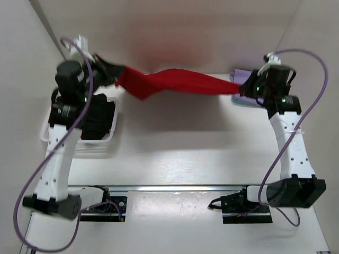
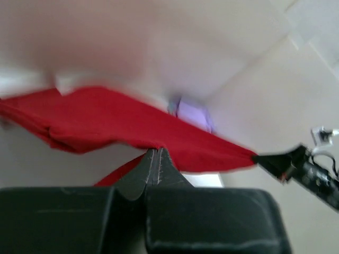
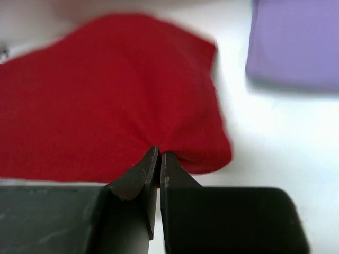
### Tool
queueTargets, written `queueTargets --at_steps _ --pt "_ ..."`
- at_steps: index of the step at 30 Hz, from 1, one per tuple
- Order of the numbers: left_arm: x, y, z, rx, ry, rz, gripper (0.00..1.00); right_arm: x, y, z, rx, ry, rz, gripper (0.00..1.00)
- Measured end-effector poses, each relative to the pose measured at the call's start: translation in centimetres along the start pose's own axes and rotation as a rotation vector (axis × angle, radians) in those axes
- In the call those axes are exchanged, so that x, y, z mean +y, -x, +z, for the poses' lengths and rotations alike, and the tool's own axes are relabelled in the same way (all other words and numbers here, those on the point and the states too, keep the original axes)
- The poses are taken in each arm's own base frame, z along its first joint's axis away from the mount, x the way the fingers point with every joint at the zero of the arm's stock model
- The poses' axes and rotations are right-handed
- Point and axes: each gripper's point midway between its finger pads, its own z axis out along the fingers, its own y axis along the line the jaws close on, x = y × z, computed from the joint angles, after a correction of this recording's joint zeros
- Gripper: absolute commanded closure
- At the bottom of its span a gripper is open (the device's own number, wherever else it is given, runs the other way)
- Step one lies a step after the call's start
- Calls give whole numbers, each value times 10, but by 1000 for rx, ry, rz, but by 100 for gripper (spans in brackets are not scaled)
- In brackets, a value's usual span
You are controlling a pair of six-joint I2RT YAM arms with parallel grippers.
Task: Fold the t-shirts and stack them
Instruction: Flatten out the tshirt
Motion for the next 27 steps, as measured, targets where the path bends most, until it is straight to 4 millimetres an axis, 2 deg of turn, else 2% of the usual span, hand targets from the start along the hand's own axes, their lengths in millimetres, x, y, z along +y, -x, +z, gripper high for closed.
queueTargets --at_steps 2,5,7,9,12,14,20,24,27 --pt "13 -40 -22 60 2 -28 100 -15 -51 -4 92 -20 29 100" --pt "60 -123 -47 188 73 -103 100 -36 -121 -7 226 -51 72 100" --pt "99 -191 -63 317 158 -176 100 -49 -170 -11 328 -78 101 100" --pt "130 -248 -81 434 241 -234 100 -58 -209 -17 418 -106 125 100" --pt "153 -303 -112 563 325 -302 100 -65 -251 -31 524 -142 164 100" --pt "156 -318 -128 594 341 -330 100 -67 -269 -42 567 -160 189 100" --pt "147 -320 -150 562 301 -375 100 -71 -312 -70 711 -228 258 100" --pt "152 -330 -155 600 335 -405 100 -76 -334 -86 817 -285 282 100" --pt "157 -337 -155 635 374 -412 100 -80 -344 -90 877 -315 286 100"
